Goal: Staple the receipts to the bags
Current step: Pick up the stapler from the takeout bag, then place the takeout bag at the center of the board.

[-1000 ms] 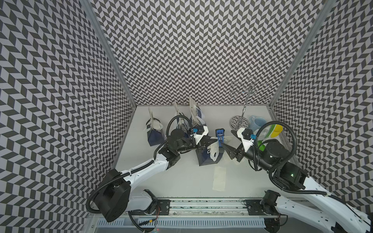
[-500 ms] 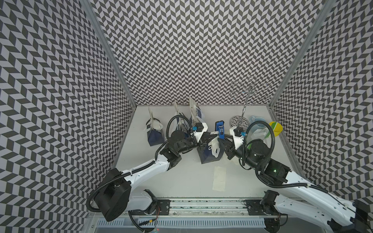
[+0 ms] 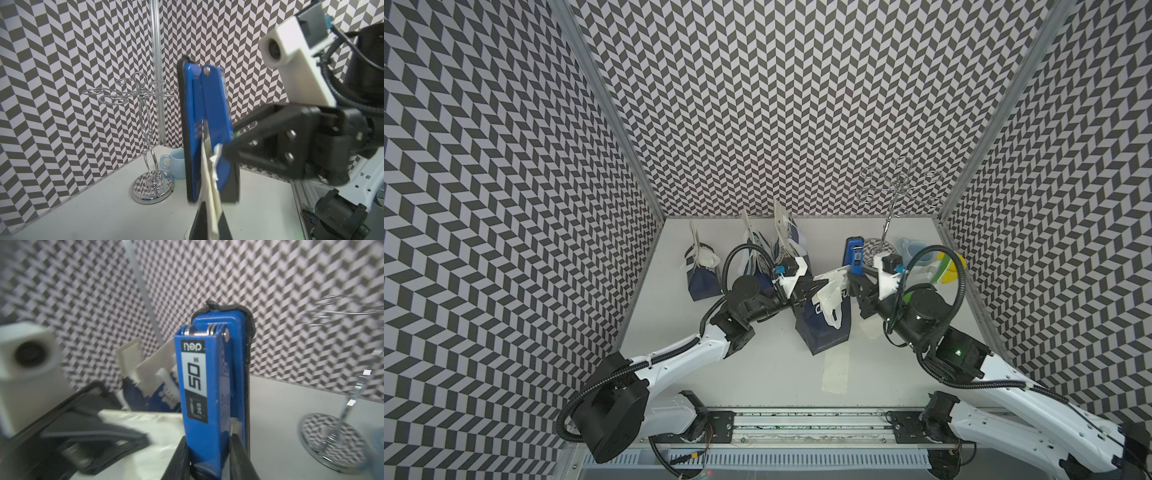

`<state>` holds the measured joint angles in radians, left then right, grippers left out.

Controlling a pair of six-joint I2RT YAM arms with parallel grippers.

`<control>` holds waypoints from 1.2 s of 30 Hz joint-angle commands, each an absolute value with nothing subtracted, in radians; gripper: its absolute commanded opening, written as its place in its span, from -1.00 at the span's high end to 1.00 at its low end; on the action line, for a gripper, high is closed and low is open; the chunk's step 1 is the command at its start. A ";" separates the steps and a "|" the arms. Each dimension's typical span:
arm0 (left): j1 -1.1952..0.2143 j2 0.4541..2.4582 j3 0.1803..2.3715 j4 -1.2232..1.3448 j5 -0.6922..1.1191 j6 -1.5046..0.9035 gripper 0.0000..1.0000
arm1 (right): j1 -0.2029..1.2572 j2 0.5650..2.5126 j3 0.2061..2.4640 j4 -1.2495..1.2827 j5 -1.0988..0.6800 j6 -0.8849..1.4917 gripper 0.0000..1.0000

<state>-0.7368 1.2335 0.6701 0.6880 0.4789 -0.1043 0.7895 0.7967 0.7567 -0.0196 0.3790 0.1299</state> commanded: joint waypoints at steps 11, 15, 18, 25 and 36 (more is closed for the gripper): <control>-0.739 0.901 0.456 0.641 0.227 -0.124 1.00 | 0.676 0.698 0.743 0.117 0.566 0.201 1.00; -0.739 0.786 0.371 0.558 -0.079 -0.120 1.00 | 0.676 0.724 0.737 0.113 0.492 0.207 1.00; -0.736 0.752 0.328 0.529 -0.281 -0.095 1.00 | 0.675 0.736 0.731 0.126 0.456 0.208 1.00; -0.663 0.796 0.298 0.571 -0.576 -0.093 1.00 | 0.676 0.753 0.736 0.145 0.364 0.194 1.00; -0.541 0.796 0.322 0.571 -0.535 -0.036 1.00 | 0.675 0.740 0.719 0.134 0.318 0.176 1.00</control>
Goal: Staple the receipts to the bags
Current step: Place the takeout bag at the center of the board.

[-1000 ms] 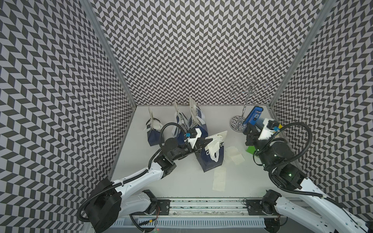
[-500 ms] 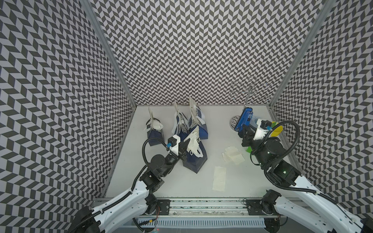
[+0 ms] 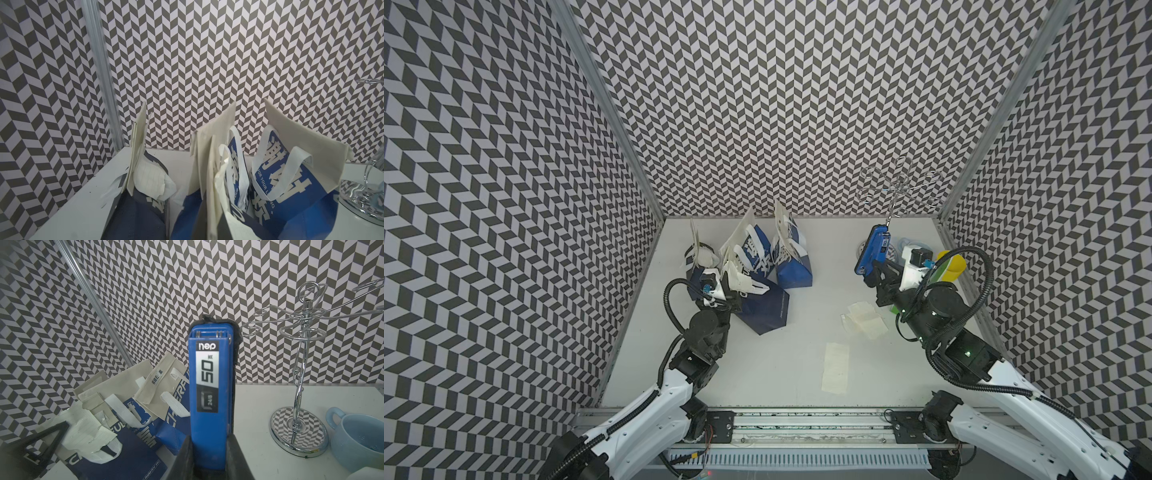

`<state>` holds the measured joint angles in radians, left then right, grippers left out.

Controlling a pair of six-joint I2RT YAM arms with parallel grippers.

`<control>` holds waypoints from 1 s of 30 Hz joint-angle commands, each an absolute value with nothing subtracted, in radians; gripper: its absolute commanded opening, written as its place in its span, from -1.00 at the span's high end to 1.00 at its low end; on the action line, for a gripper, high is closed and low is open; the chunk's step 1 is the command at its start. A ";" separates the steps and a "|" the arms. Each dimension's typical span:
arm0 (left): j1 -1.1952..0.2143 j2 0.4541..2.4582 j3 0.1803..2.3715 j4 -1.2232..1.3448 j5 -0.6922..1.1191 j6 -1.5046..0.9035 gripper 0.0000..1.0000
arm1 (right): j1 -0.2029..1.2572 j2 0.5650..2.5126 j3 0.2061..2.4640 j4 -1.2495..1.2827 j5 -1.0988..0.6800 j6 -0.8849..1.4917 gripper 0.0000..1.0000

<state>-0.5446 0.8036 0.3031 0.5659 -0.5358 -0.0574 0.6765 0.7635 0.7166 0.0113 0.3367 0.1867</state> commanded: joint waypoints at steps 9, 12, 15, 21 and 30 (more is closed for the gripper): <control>-0.541 0.773 0.328 0.659 -0.420 0.177 1.00 | 0.675 0.736 0.715 0.141 0.313 0.162 1.00; -0.542 0.748 0.329 0.667 -0.308 0.266 1.00 | 0.675 0.737 0.710 0.140 0.306 0.164 1.00; -0.540 0.735 0.351 0.596 -0.198 0.312 1.00 | 0.675 0.734 0.710 0.140 0.308 0.164 1.00; -0.527 0.729 0.379 0.393 -0.193 0.196 0.68 | 0.676 0.720 0.713 0.128 0.316 0.144 1.00; -0.496 0.642 0.402 0.267 -0.197 0.073 -0.13 | 0.675 0.716 0.704 0.120 0.291 0.144 1.00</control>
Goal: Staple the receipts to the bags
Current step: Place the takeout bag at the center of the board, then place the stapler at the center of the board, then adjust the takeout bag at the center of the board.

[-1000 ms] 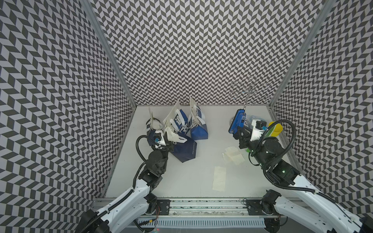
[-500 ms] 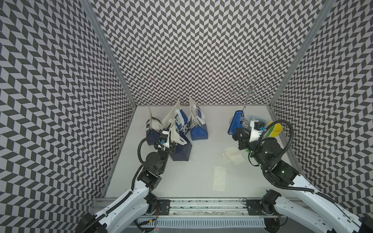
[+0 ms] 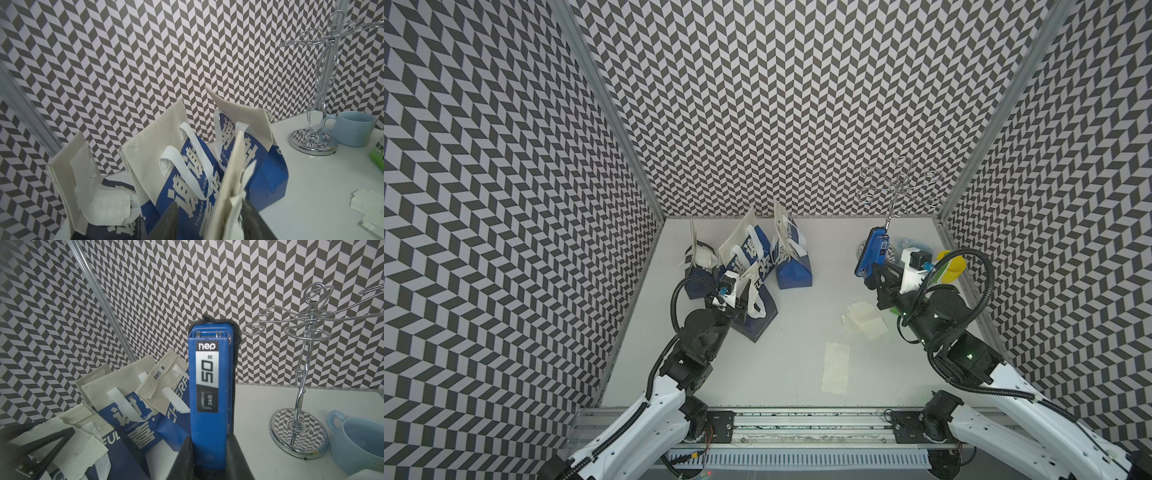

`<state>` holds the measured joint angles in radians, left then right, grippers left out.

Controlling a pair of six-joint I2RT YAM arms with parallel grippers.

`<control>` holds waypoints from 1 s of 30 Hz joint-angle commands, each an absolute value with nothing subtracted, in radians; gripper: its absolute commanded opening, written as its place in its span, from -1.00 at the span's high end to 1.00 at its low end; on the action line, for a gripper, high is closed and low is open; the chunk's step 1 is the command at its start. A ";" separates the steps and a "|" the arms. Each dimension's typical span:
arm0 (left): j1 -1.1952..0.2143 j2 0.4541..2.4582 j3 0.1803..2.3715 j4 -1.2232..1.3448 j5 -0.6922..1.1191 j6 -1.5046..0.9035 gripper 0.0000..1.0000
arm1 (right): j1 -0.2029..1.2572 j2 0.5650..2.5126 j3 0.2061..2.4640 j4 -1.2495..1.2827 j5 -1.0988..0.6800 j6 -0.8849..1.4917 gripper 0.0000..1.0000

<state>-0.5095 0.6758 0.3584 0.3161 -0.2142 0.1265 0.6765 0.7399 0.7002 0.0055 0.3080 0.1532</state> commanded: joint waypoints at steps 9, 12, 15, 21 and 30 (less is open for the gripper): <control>-0.477 0.558 0.551 0.238 -0.137 0.043 -0.63 | 0.675 0.721 0.698 0.116 0.278 0.152 1.00; -0.475 0.640 0.703 0.119 -0.153 0.025 -0.64 | 0.675 0.720 0.693 0.116 0.273 0.157 1.00; -0.476 0.783 0.868 0.033 -0.106 -0.002 -0.58 | 0.675 0.721 0.691 0.117 0.274 0.161 1.00; -0.499 1.100 1.118 0.065 0.095 -0.200 -0.37 | 0.675 0.725 0.702 0.103 0.274 0.158 1.00; -0.581 1.433 1.333 -0.143 -0.159 -0.449 -0.50 | 0.675 0.689 0.703 0.058 0.311 0.142 1.00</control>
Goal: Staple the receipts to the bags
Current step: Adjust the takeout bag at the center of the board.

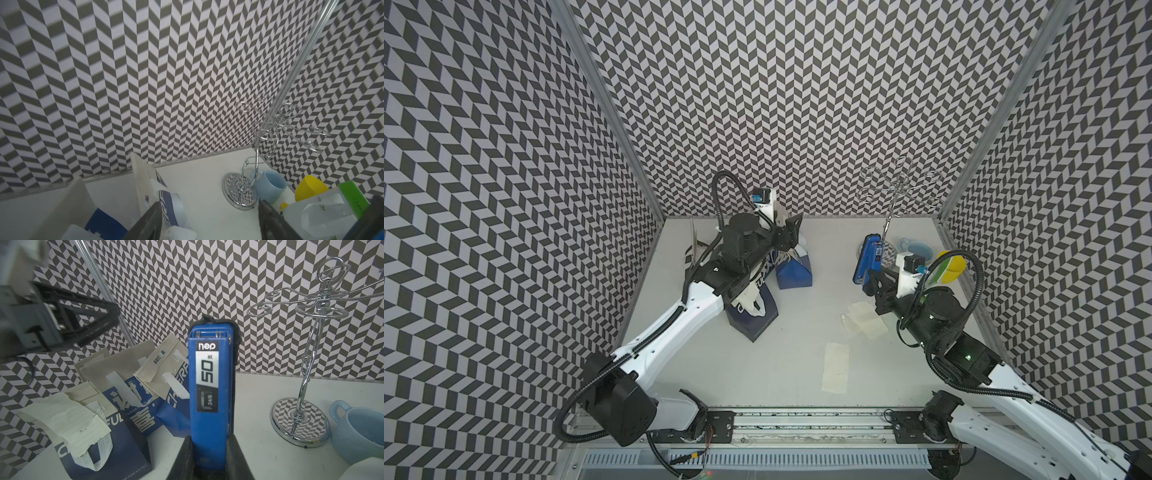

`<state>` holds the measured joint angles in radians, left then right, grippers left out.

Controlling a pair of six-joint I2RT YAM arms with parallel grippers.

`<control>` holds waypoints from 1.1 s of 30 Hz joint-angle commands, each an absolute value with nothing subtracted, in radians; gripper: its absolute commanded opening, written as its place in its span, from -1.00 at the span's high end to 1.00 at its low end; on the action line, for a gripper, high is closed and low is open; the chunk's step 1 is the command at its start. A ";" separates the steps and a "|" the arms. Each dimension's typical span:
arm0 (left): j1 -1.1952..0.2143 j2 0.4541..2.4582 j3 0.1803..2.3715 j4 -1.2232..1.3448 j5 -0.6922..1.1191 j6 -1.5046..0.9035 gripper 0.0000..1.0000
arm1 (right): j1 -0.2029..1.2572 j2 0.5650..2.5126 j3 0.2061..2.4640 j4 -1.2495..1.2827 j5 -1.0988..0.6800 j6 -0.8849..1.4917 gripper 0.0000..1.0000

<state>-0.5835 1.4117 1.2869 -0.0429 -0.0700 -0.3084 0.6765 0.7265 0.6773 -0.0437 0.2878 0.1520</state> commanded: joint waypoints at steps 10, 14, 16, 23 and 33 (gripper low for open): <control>-0.574 1.580 1.396 -0.230 -0.207 -0.482 -0.56 | 0.675 0.694 0.693 0.047 0.296 0.150 1.00; -0.575 1.637 1.428 -0.252 -0.171 -0.489 -0.19 | 0.675 0.737 0.698 0.015 0.300 0.200 1.00; -0.576 1.665 1.453 -0.276 -0.147 -0.486 0.13 | 0.675 0.774 0.701 -0.007 0.301 0.238 1.00; -0.606 1.680 1.473 -0.301 -0.115 -0.423 1.00 | 0.628 0.959 0.752 -0.131 0.290 0.359 1.00; -0.715 1.632 1.543 -0.555 -0.116 -0.167 1.00 | 0.457 1.290 0.870 -0.223 0.147 0.433 1.00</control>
